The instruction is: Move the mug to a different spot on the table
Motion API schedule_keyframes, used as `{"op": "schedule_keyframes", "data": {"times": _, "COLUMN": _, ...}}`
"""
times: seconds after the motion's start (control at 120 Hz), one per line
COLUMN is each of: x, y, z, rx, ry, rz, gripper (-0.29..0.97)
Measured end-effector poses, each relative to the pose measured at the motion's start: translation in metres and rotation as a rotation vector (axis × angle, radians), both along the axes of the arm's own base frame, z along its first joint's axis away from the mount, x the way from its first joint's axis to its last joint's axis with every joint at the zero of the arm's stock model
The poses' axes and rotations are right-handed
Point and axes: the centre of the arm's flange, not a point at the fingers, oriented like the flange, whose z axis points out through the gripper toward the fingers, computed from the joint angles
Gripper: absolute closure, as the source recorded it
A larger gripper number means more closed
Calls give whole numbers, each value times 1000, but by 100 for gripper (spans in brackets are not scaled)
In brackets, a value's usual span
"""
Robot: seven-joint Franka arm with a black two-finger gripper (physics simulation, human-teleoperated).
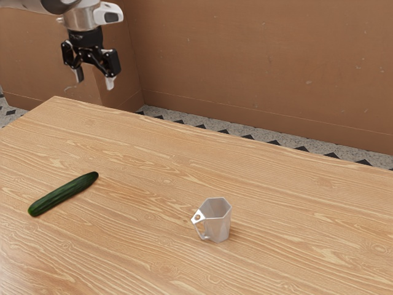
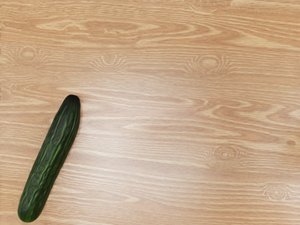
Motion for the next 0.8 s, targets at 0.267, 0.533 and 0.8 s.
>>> {"op": "schedule_keyframes", "data": {"times": 0.267, "x": 6, "y": -67, "z": 17, "rx": -18, "ry": -63, "rz": -133, "gripper": 0}}
{"op": "schedule_keyframes", "data": {"times": 0.533, "x": -1, "y": -168, "z": -50, "rx": -42, "ry": 15, "rz": -379, "gripper": 0}}
{"op": "schedule_keyframes", "data": {"times": 0.8, "x": -86, "y": -171, "z": -164, "rx": -62, "ry": -158, "rz": -587, "gripper": 0}}
